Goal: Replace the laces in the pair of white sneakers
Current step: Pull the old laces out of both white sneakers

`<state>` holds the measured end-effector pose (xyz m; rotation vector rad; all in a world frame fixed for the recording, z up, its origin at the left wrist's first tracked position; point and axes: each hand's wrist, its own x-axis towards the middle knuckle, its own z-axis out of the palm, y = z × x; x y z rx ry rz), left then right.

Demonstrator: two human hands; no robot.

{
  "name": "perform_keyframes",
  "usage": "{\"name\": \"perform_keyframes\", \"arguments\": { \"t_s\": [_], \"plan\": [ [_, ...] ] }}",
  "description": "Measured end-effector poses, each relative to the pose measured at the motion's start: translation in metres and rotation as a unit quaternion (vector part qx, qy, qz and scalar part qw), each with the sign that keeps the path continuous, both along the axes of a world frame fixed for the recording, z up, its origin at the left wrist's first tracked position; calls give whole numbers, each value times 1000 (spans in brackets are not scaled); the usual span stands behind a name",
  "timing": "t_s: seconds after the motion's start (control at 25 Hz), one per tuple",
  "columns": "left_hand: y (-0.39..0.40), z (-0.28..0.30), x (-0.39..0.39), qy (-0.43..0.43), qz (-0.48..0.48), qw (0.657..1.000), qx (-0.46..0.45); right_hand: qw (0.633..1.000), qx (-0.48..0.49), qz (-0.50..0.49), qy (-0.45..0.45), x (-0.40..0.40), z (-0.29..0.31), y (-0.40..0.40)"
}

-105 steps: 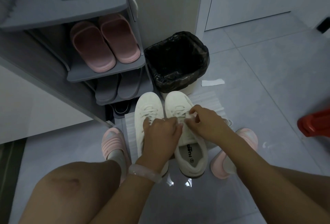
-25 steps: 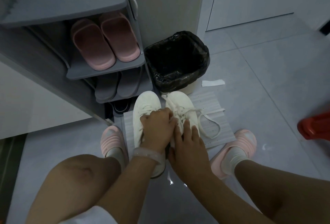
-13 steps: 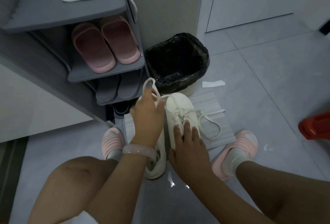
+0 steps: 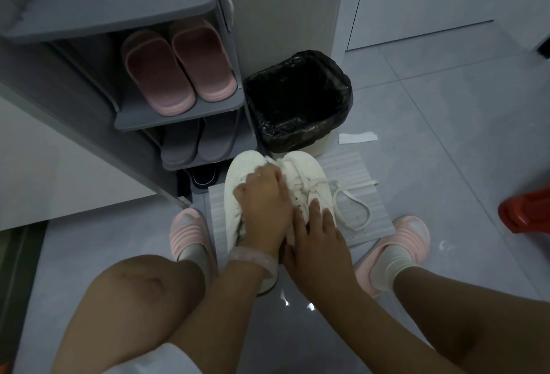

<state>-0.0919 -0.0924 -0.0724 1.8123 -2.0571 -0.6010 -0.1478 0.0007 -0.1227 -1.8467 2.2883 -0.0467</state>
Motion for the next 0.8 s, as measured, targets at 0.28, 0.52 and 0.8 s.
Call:
{"name": "perform_keyframes", "arguments": {
  "t_s": [0.28, 0.52, 0.8],
  "plan": [
    [-19, 22, 47, -188, -20, 977, 94, 986, -109, -29, -122, -54, 33, -40],
    [4, 12, 35, -68, -161, 984, 34, 987, 25, -60, -147, -68, 24, -62],
    [22, -7, 29, -116, -325, 933, 102, 984, -17, -17, -178, -71, 26, -67]
  ]
}}
